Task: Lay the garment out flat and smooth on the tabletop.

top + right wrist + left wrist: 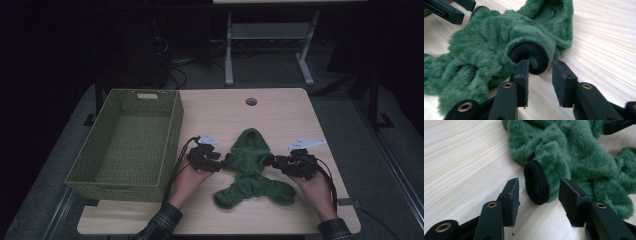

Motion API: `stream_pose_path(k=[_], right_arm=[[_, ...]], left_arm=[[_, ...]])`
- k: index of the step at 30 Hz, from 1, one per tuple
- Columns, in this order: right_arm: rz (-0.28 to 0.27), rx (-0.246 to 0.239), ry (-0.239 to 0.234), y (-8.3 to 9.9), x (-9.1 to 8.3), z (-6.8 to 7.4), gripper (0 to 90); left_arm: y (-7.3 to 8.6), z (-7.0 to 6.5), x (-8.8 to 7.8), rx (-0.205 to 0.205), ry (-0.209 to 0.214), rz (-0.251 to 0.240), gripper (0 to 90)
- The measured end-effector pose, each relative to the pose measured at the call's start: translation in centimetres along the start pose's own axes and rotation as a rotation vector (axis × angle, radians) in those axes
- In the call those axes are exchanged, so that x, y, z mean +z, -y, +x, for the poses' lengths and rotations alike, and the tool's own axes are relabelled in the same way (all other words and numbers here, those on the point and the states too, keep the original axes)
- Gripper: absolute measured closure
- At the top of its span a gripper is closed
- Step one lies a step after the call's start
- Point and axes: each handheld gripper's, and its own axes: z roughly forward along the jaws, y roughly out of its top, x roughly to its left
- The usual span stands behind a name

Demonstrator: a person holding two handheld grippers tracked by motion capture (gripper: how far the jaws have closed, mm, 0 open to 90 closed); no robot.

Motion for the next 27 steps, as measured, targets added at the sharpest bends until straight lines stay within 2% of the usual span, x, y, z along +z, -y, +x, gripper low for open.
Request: stream_pose_path(k=[2, 5, 8, 12, 14, 18, 21, 27], right_arm=[[0.008, 0.003, -0.003, -0.1, 0.5, 0.0, 73.0], [0.021, -0.004, -0.003, -0.3, 0.9, -0.1, 81.2], [0.017, -0.005, 0.010, -0.5, 1.0, 0.0, 84.7], [-0.019, -0.008, 0.024, -0.7, -0.1, -0.4, 85.5], [-0.044, -0.005, 0.032, -0.7, -0.9, -0.9, 85.8], [-0.042, -0.004, 0.049, -0.7, -1.2, -2.2, 86.3], [-0.014, 0.011, 0.050, -0.6, -0.6, -3.3, 86.6], [0.072, 0.033, 0.025, -0.2, 2.3, -4.9, 86.7]], left_arm=[[-0.1, -0.1, 0.4, 0.002, 0.019, -0.002, 59.1], [-0.3, -0.2, 1.0, 0.023, 0.041, 0.007, 76.0], [-0.3, -0.5, 1.1, 0.040, 0.044, 0.027, 84.0], [-0.6, -0.8, -0.4, 0.049, 0.030, 0.001, 85.9], [-0.6, -0.8, -1.4, 0.038, 0.015, -0.025, 86.3], [-0.5, -0.7, -2.5, 0.021, 0.004, -0.040, 86.7], [0.0, -0.9, -2.5, 0.015, 0.012, -0.025, 86.8], [0.9, -0.4, -1.3, -0.002, 0.007, 0.029, 86.7]])
